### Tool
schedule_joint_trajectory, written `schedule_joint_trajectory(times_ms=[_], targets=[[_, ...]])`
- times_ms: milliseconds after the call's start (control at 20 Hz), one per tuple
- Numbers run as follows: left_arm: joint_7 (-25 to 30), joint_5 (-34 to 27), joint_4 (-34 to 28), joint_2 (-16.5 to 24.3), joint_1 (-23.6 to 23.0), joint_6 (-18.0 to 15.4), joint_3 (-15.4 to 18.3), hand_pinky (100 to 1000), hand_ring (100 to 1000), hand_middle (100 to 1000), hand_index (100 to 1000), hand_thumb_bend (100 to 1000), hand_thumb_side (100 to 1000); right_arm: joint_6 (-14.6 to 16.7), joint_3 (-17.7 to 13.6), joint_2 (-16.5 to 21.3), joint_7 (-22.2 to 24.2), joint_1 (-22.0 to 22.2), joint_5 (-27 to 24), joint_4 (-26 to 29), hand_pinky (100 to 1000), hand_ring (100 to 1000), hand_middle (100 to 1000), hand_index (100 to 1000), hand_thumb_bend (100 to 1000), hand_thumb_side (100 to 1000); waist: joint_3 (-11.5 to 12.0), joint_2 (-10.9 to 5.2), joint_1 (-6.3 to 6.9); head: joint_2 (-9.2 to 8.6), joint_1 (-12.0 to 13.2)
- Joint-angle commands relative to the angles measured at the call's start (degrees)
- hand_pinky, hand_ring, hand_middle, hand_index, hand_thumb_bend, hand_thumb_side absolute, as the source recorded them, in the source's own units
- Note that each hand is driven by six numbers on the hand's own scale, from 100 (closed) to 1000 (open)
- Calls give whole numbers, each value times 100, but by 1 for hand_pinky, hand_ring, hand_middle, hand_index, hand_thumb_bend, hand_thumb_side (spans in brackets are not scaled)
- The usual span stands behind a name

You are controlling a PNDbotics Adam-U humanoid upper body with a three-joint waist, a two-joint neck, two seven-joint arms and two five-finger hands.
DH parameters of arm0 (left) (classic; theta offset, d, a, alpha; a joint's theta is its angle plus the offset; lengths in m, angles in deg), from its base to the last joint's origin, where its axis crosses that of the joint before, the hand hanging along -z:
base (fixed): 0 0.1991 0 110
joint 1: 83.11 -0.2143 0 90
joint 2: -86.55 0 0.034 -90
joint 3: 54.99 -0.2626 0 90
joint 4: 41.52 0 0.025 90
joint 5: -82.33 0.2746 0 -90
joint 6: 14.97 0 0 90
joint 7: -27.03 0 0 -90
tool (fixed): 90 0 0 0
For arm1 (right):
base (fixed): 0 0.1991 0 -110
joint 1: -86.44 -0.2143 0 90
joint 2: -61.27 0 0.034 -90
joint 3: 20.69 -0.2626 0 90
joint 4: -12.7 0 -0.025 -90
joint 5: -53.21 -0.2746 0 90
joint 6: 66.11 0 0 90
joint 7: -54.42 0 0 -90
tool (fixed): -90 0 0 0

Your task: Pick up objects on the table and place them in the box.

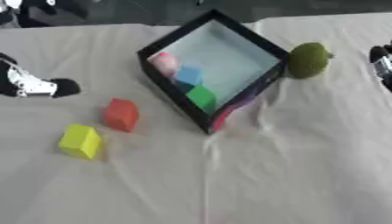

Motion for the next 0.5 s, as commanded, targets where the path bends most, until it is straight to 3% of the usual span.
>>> schedule_joint_trajectory(times_ms=[50, 500], targets=[[96, -121, -80, 328, -178, -41, 153, 859, 891, 819, 884, 549, 459, 46, -64, 149, -41, -45, 28, 43, 892, 844, 868, 905, 315, 419, -2, -170, 41, 66, 87], [374, -193, -80, 356, -813, 154, 58, 858, 893, 816, 874, 584, 434, 112, -60, 125, -139, -25, 9, 47, 888, 831, 856, 898, 318, 411, -16, -183, 71, 150, 153]])
